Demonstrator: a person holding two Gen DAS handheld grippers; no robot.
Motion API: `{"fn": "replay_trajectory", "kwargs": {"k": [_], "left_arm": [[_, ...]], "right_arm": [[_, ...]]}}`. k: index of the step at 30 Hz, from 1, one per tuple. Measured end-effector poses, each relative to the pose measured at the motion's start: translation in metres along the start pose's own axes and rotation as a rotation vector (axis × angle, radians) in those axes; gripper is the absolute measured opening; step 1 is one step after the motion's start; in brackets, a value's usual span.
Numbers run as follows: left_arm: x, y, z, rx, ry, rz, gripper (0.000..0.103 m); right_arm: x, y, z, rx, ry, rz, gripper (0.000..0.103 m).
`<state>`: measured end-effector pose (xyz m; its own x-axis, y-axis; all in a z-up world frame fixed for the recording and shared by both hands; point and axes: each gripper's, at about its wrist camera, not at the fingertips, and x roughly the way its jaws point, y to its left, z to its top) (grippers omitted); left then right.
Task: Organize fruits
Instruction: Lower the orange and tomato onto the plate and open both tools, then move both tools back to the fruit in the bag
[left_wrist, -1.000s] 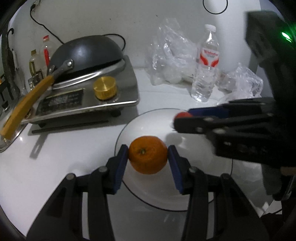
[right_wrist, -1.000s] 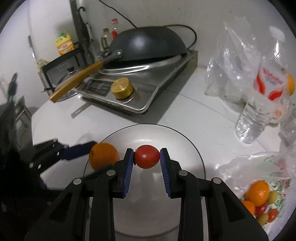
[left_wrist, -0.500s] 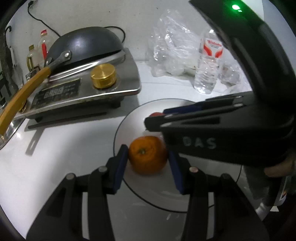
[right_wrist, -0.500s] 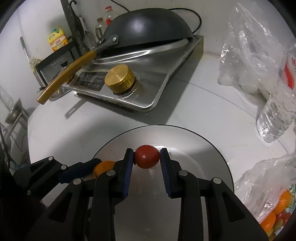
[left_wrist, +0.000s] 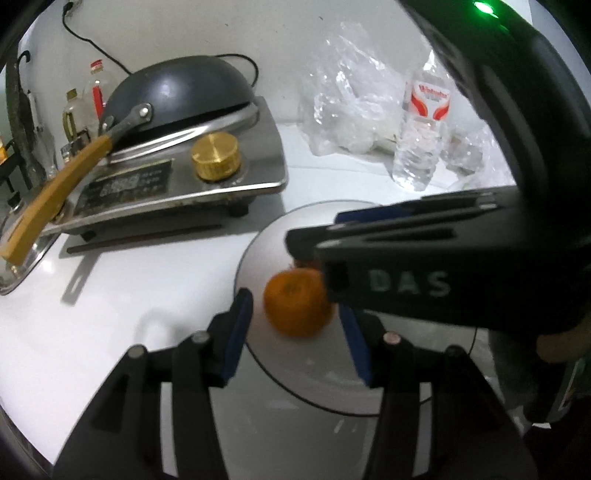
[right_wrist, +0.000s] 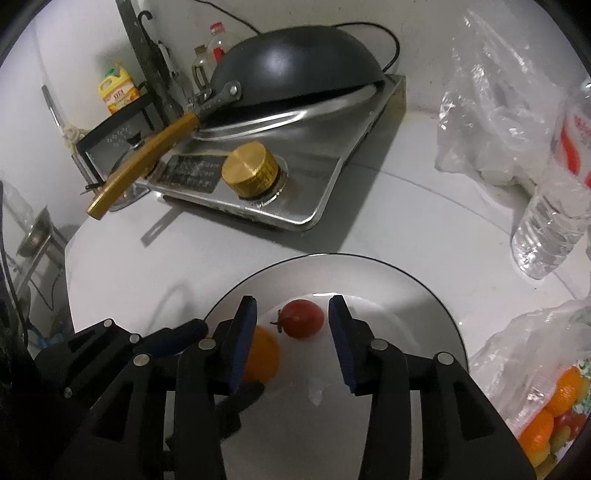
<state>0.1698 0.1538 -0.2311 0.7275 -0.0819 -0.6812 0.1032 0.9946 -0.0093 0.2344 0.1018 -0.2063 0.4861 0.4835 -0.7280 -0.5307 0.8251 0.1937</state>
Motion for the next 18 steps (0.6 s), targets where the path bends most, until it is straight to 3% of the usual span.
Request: {"fn": "replay_trajectory", "kwargs": {"k": [18], "left_arm": [[-0.052,-0.030,0.006,0.018,-0.087,0.017,0.054]], "right_arm": [[-0.087,-0.014,-0.025,0.012,-0.125,-0.083,0.043]]}}
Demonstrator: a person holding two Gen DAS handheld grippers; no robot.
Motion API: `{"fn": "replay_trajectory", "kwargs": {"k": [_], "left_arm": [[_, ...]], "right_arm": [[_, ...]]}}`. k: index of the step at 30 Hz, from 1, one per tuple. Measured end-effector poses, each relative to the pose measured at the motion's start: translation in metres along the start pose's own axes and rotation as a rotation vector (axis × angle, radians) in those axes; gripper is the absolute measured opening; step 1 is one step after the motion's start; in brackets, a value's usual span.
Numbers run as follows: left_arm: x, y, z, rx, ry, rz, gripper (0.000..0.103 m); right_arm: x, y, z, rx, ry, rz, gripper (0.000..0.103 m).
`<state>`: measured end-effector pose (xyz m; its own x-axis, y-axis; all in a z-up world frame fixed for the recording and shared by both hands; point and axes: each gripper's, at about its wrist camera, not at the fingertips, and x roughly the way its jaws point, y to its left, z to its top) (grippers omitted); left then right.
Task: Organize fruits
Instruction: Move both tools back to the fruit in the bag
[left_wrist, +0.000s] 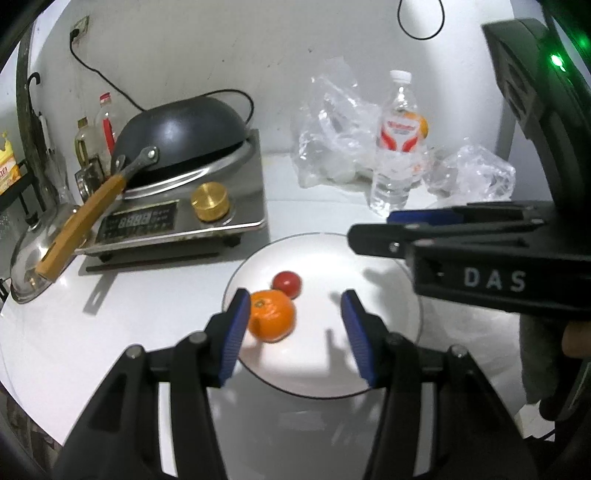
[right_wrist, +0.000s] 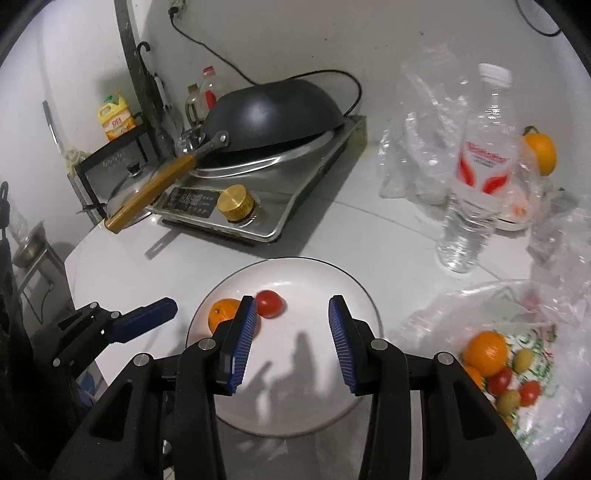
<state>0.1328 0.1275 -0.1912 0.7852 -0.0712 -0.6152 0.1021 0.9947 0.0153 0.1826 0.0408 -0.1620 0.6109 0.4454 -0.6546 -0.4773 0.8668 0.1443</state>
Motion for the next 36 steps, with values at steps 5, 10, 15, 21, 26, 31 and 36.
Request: {"fn": "replay_trajectory", "kwargs": {"k": [5,10,15,21,26,31,36], "left_arm": [[-0.011,-0.017,0.002,-0.005,-0.017,-0.020,0.063],[-0.019,-0.037,0.004,0.007,-0.027,-0.029,0.064],[-0.021,-0.061,0.005,0.036,-0.013,-0.034,0.064],[-0.024,-0.089,0.006,0.064,-0.008,-0.044,0.064],[-0.026,-0.110,0.009,0.082,-0.005,-0.048,0.064],[-0.026,-0.128,0.012,0.106,0.001,-0.046,0.064],[-0.021,-0.141,0.012,0.125,0.015,-0.041,0.064]], "right_arm": [[-0.024,-0.015,-0.012,0.017,-0.020,-0.022,0.043],[-0.042,-0.026,-0.027,0.030,-0.027,-0.026,0.043],[-0.058,-0.040,-0.038,0.043,-0.043,-0.040,0.043],[-0.074,-0.061,-0.053,0.046,-0.052,-0.066,0.043],[-0.089,-0.076,-0.063,0.025,-0.062,-0.095,0.043],[-0.104,-0.094,-0.070,0.036,-0.084,-0.107,0.043],[-0.113,-0.111,-0.078,0.057,-0.099,-0.117,0.043]]}}
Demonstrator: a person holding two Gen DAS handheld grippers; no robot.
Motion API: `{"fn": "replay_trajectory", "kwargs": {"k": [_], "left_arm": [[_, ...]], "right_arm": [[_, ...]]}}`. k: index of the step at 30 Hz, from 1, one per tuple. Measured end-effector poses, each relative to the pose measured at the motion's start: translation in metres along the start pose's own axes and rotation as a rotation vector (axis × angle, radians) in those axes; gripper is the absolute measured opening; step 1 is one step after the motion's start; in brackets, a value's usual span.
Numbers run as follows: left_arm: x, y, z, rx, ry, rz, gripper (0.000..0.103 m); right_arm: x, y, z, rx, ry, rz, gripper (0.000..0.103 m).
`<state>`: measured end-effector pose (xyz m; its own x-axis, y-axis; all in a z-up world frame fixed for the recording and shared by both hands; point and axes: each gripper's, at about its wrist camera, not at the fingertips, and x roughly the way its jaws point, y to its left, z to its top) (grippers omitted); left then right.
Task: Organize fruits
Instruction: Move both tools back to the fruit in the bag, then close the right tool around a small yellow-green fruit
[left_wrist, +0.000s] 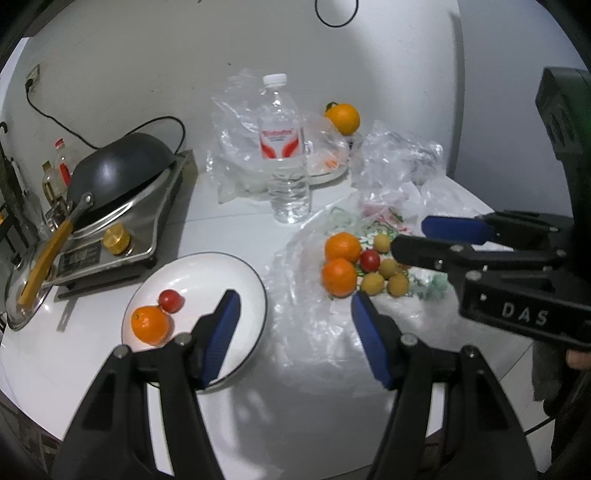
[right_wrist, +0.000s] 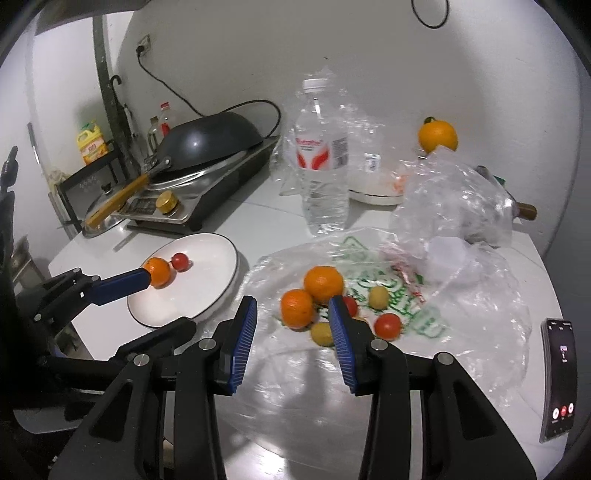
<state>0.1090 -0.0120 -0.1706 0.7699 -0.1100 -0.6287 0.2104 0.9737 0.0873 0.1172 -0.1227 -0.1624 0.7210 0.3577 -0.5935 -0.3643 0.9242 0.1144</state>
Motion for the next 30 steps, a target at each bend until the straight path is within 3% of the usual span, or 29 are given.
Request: {"fn": "replay_trajectory", "kwargs": {"k": [11,14,30], "left_arm": [[0.013,-0.015,0.006,0.017,0.023,0.009,0.064],[0.020,-0.019,0.007,0.030,0.036,0.008,0.064],[0.056,-0.029,0.012,0.054,0.090,-0.013,0.064]], "right_arm": [[0.013,-0.040,-0.024,0.045,0.056,-0.005,0.041],[0.022,-0.048,-0.030,0.049,0.080,0.000,0.036],[0.066,-0.057,-0.037,0.057,0.189,0.068,0.027]]}}
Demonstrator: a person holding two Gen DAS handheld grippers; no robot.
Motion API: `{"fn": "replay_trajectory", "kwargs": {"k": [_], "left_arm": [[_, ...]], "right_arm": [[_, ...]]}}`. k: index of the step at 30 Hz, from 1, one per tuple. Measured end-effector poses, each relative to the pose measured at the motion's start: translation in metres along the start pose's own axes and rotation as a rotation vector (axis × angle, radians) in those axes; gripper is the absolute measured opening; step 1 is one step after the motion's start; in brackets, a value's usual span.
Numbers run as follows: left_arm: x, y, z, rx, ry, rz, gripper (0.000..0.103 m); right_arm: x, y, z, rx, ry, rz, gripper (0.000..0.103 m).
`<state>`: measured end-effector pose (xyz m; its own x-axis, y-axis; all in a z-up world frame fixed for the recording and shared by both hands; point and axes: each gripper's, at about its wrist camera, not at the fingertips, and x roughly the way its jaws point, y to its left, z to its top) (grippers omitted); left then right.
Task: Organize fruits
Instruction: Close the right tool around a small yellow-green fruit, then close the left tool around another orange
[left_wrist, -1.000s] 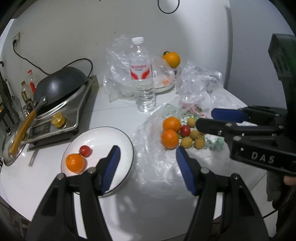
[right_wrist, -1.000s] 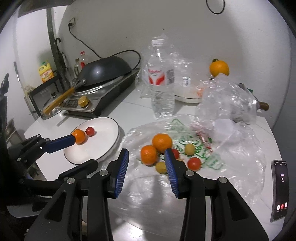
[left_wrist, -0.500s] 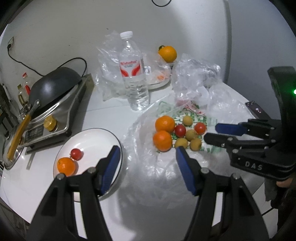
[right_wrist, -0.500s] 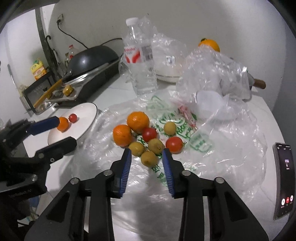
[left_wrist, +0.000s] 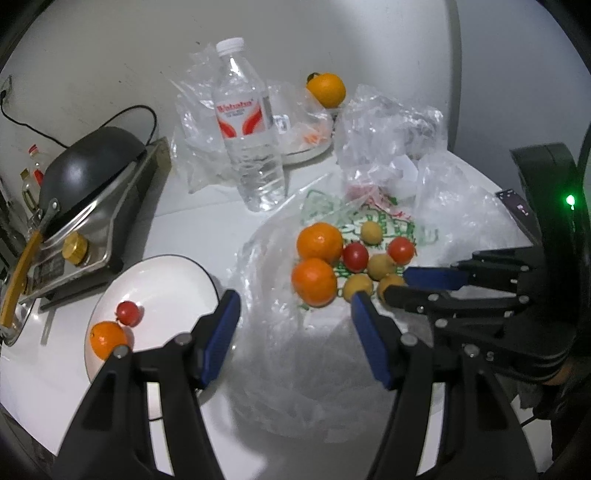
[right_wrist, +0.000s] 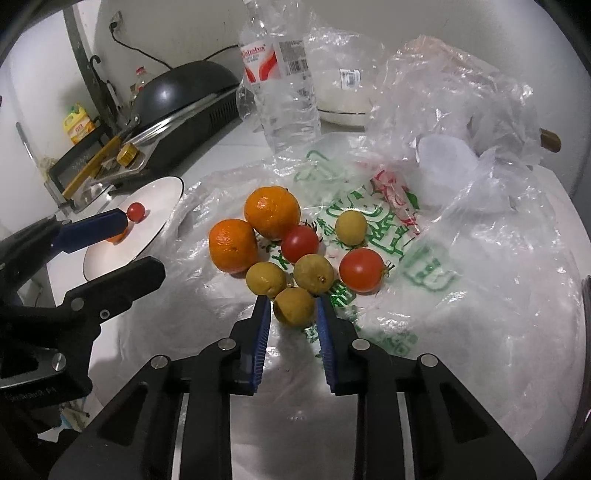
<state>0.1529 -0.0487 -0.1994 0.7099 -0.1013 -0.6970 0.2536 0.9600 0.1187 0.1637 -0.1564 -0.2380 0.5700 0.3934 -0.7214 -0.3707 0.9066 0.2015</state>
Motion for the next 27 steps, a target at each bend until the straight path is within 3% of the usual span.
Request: {"fn": "replay_trajectory", "kwargs": {"k": [9,13,19,24,27], "left_arm": [[0.018,-0.003,0.004,0.039,0.011,-0.006,0.064],[0.025,-0.011,0.006,0.118,-0.016,-0.001,0.063],[0.043,-0.012,0.009,0.156,-0.001,-0.030,0.062],[0.058,-0.019,0.006,0.230,0.029,-0.049,0.044],[0.063,-0.020,0.006,0.253,0.036,-0.052,0.044]], "right_arm": [[0.006,-0.002,0.006,-0.011,0.009,0.023,0.026],[0.005,-0.002,0.005,-0.009,0.007,0.028,0.025],[0.002,-0.007,0.003,0.009,-0.002,0.030,0.025],[-0.012,-0.010,0.006,0.018,-0.035,0.026,0.025],[-0.018,-0.010,0.007,0.023,-0.050,0.022,0.025]]}}
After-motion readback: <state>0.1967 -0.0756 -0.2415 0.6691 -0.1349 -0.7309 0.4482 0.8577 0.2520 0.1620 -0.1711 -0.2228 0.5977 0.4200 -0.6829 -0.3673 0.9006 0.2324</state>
